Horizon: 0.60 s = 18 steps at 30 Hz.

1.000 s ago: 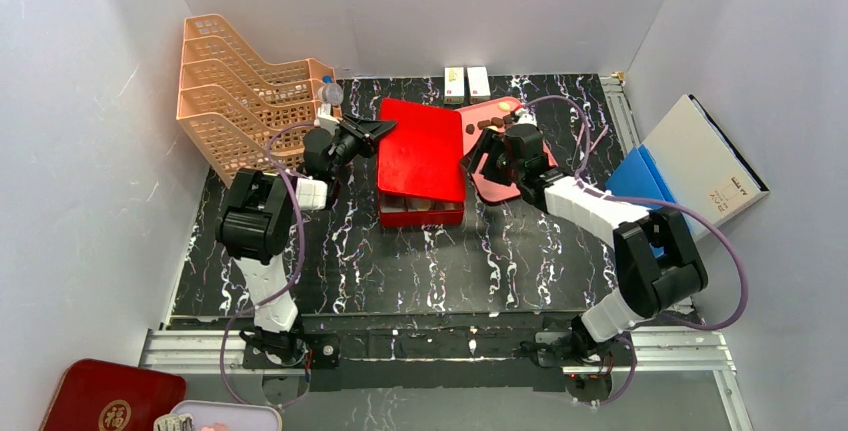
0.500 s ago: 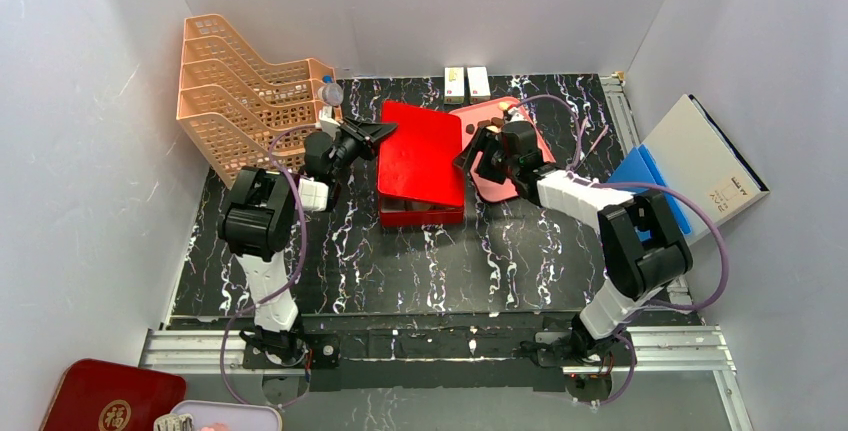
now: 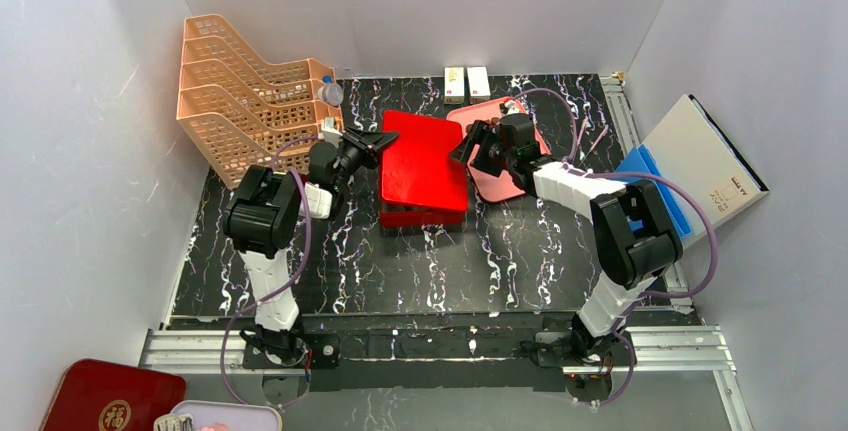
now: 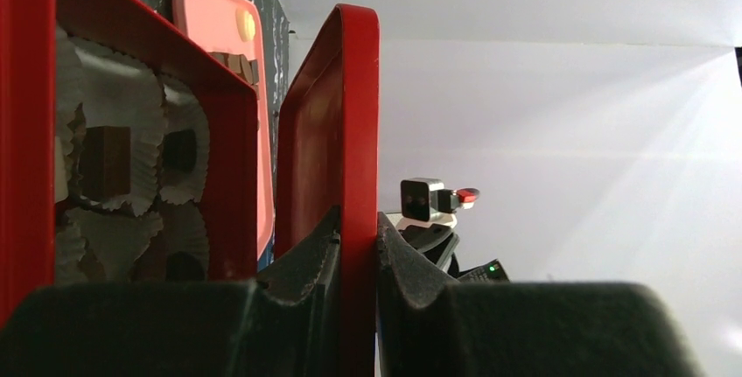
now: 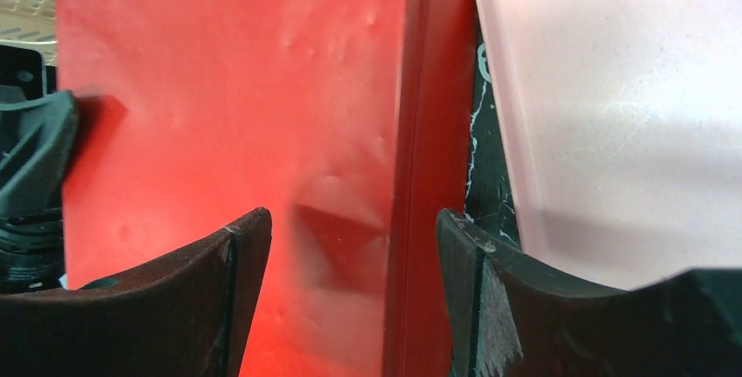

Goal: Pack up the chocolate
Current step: Close the box lid on the packing box.

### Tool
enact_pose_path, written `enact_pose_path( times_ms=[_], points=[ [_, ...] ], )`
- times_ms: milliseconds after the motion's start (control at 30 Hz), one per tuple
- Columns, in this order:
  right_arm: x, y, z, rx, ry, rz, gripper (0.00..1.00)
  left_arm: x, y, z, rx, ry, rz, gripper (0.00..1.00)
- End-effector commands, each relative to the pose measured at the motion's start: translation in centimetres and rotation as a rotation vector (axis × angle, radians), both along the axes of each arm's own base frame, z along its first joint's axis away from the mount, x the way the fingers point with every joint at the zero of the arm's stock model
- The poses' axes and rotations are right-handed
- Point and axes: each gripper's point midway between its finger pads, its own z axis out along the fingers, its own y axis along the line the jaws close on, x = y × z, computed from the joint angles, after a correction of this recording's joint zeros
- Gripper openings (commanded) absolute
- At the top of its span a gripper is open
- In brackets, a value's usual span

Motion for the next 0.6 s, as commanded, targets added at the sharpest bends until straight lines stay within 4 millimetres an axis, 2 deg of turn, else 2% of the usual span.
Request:
enact_pose_path(
  times_ms=[0, 333, 567],
  points=[
    [1.6, 0.7, 2.1, 0.032, -0.062, 0.02, 0.77, -0.1, -0.5, 1.2, -0.027, -0.052, 0.008, 0.0],
    [1.9, 0.6, 1.1, 0.036, -0.04, 0.047, 0.77, -0.1, -0.4, -0.4, -0.019, -0.031, 0.04, 0.0],
    [2.3, 1.1, 0.9, 0.048, -0.037, 0.069, 0.77, -0.1, -0.1, -0.7, -0.017, -0.029, 0.058, 0.0]
  ],
)
